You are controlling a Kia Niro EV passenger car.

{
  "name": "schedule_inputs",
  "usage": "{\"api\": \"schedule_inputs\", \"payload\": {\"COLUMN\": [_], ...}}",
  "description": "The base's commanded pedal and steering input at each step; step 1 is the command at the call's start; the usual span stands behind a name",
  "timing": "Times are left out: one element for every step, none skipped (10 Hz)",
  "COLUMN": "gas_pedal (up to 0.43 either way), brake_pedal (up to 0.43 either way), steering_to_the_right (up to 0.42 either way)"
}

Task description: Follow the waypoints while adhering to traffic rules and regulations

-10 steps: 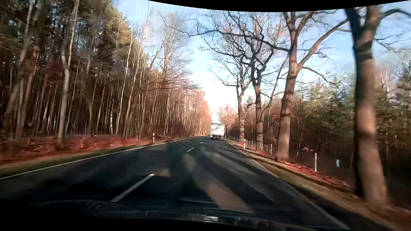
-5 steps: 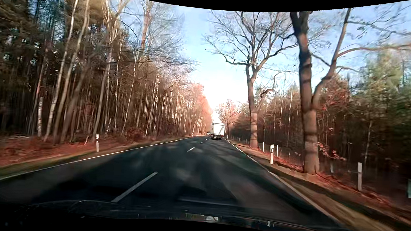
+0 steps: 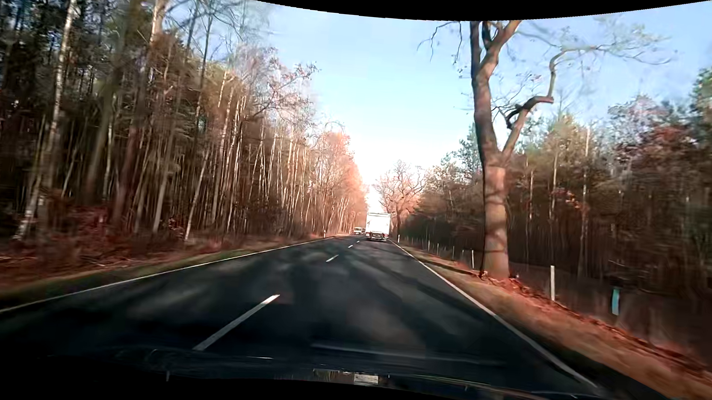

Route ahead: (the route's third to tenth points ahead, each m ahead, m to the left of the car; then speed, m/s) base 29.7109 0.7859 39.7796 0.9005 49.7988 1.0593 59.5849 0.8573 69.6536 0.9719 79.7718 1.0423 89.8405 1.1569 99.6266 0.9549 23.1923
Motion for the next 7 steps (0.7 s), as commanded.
{"api": "schedule_inputs", "payload": {"gas_pedal": [0.177, 0.177, 0.177, 0.177, 0.177, 0.177, 0.177], "brake_pedal": [0.0, 0.0, 0.0, 0.0, 0.0, 0.0, 0.0], "steering_to_the_right": [-0.001, -0.001, -0.001, -0.001, -0.001, -0.001, -0.001]}}
